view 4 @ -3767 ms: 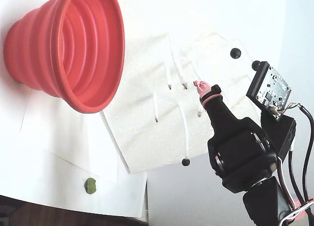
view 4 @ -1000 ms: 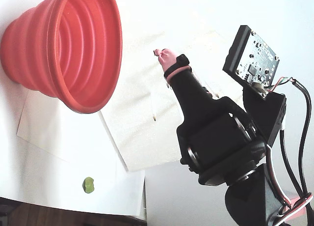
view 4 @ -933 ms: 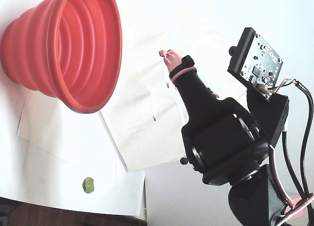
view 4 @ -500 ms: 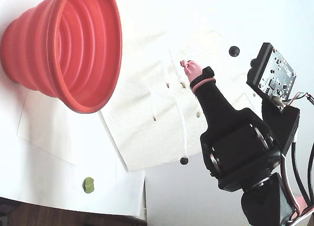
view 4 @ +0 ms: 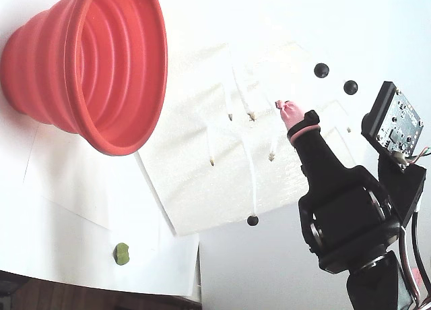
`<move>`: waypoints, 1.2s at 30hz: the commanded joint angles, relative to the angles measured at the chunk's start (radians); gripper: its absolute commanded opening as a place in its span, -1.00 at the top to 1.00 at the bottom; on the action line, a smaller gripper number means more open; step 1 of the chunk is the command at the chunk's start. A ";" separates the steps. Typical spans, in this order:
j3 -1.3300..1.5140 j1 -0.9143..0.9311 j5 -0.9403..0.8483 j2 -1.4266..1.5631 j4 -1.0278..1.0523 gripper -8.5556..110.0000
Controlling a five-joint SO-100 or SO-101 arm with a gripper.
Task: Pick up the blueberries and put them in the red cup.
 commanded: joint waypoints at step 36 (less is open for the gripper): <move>-0.109 0.158 -0.064 0.109 -0.040 0.56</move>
